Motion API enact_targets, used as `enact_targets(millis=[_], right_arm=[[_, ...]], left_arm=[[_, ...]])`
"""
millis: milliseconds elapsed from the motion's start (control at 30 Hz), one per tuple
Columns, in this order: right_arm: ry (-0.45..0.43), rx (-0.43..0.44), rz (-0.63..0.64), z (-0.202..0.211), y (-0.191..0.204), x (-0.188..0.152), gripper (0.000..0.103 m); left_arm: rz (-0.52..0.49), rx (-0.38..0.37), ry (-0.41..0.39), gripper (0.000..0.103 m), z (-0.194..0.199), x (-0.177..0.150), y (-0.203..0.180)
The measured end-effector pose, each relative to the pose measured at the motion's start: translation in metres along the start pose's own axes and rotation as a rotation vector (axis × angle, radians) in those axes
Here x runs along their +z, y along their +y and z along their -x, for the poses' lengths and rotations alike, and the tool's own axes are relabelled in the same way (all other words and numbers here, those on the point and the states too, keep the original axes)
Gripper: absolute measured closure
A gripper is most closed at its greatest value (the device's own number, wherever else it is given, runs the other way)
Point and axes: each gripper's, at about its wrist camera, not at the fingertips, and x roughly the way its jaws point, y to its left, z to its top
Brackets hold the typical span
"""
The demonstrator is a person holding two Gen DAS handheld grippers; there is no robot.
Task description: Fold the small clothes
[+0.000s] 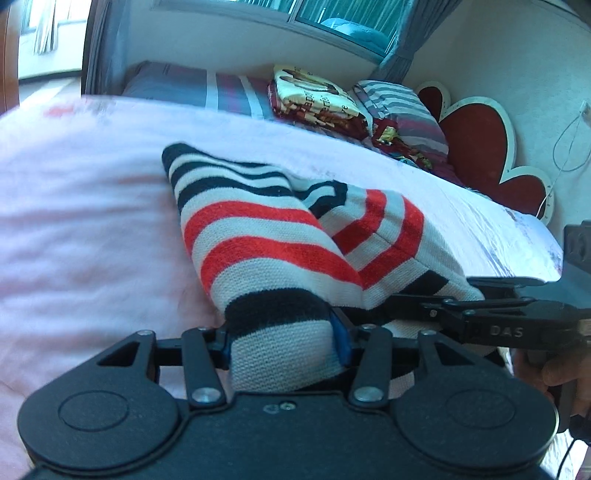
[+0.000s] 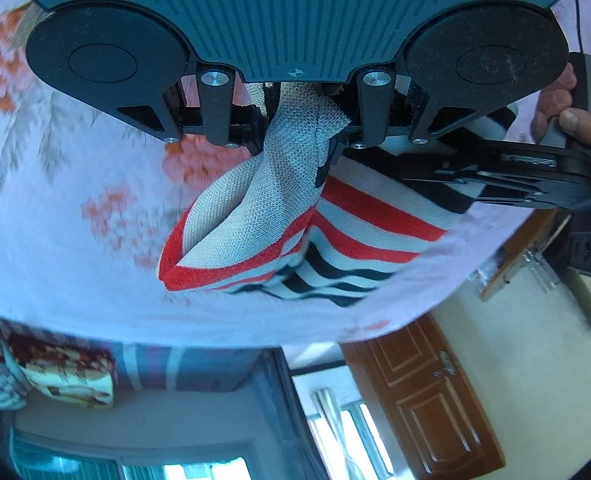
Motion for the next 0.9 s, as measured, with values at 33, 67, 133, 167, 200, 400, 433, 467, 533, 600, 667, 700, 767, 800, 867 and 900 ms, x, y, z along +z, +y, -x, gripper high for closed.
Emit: enact_targets(millis=[33,67,133,167,200,400,433,467,533,600,667,700,767,800,867,900], right_arm=[[-0.002,0.018,-0.041,-0.001,-0.009,-0.004,0.070],[-0.008,0.039,-0.081,0.002,-0.019,-0.009,0.069],[-0.012,0.061,-0.142,0.004,-0.030,-0.014,0.069],[-0.015,0.069,-0.155,0.004,-0.033,-0.015,0.069],[-0.018,0.072,-0.163,0.008,-0.035,-0.014,0.068],[-0.022,0.050,-0.189,0.022,-0.037,-0.014,0.052],[-0.035,0.034,-0.195,0.028,-0.036,-0.013,0.045],[-0.058,0.050,-0.217,0.037,-0.039,-0.013,0.045],[-0.117,0.068,-0.265,0.059,-0.051,-0.006,0.048],[-0.157,0.056,-0.239,0.069,-0.052,0.008,0.076],[-0.177,0.046,-0.181,0.068,-0.043,0.026,0.080],[-0.168,0.040,-0.146,0.062,-0.035,0.033,0.080],[-0.146,0.019,-0.047,0.046,-0.017,0.043,0.080],[-0.130,0.008,-0.007,0.038,-0.010,0.046,0.080],[-0.052,-0.053,0.048,0.014,-0.003,0.046,0.080],[-0.008,-0.105,0.073,0.002,-0.005,0.043,0.080]], left_arm=[[0.007,-0.018,-0.016,0.051,-0.001,-0.003,0.003],[0.007,-0.024,-0.022,0.047,-0.003,-0.004,0.005],[0.003,-0.023,-0.027,0.038,-0.006,-0.007,0.007],[0.003,-0.019,-0.028,0.032,-0.008,-0.008,0.008],[0.003,-0.011,-0.030,0.025,-0.009,-0.008,0.010],[0.015,-0.018,-0.038,0.012,-0.002,-0.015,0.029],[0.020,-0.017,-0.039,0.012,0.003,-0.013,0.031],[0.020,-0.016,-0.048,0.016,0.012,-0.014,0.033],[0.030,-0.052,-0.097,0.036,0.035,-0.014,0.042],[0.061,-0.048,-0.144,0.051,0.050,-0.009,0.055],[0.040,-0.036,-0.183,0.051,0.054,0.003,0.053],[0.030,-0.046,-0.184,0.051,0.051,0.011,0.049],[-0.020,-0.072,-0.170,0.051,0.039,0.026,0.031],[-0.055,-0.071,-0.156,0.051,0.030,0.031,0.021],[-0.102,-0.048,-0.104,0.051,0.007,0.035,0.005],[-0.116,-0.024,-0.074,0.051,-0.004,0.035,0.000]])
